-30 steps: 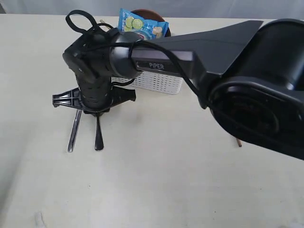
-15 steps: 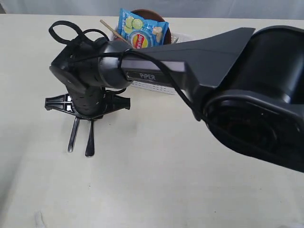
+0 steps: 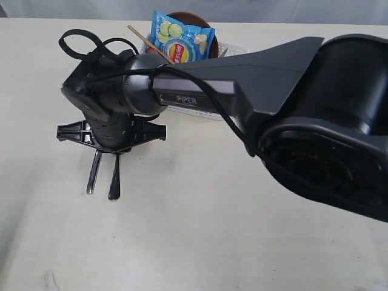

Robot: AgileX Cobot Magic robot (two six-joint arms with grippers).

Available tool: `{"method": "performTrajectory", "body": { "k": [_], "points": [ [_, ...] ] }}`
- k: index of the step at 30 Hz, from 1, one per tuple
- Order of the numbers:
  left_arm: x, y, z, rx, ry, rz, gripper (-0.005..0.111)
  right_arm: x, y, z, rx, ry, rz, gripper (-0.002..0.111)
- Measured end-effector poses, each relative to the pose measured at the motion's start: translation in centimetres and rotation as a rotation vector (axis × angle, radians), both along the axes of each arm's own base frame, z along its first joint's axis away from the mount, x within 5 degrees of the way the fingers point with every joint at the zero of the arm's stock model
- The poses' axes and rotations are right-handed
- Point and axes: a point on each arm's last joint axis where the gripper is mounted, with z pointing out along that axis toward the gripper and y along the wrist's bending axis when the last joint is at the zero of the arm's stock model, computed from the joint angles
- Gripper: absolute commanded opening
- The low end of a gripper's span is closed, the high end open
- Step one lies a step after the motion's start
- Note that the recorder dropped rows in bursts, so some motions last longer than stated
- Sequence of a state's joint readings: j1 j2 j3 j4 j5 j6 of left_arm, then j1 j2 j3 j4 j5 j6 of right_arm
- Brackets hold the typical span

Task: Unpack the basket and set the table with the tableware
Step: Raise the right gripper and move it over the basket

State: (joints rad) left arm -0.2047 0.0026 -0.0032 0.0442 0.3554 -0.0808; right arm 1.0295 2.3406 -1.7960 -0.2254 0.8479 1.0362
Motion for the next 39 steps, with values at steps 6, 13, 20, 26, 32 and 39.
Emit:
{"method": "performTrajectory", "body": {
  "k": [6, 13, 20, 26, 32, 39],
  "points": [
    [0.0, 0.0, 0.0, 0.0, 0.0, 0.0, 0.0, 0.0, 0.0, 0.0, 0.001, -0.001, 0.004, 0.037],
    [0.0, 0.0, 0.0, 0.0, 0.0, 0.0, 0.0, 0.1, -0.2, 0.4, -0.02, -0.026, 0.018, 0.048],
    [0.0, 0.0, 0.0, 0.0, 0.0, 0.0, 0.0, -0.2, -1.3, 9.5, 0.055, -0.178, 0.17, 0.048],
    [0.0, 0.0, 0.0, 0.0, 0.0, 0.0, 0.0, 0.8, -5.2, 17.2, 0.029, -0.321, 0.367, 0.048],
    [0.0, 0.0, 0.0, 0.0, 0.0, 0.0, 0.0, 5.5, -10.3, 17.1, -0.032, -0.255, 0.496, 0.048],
    [0.0, 0.0, 0.0, 0.0, 0.0, 0.0, 0.0, 8.8, -13.3, 17.4, -0.028, -0.329, 0.593, 0.048]
  ]
}}
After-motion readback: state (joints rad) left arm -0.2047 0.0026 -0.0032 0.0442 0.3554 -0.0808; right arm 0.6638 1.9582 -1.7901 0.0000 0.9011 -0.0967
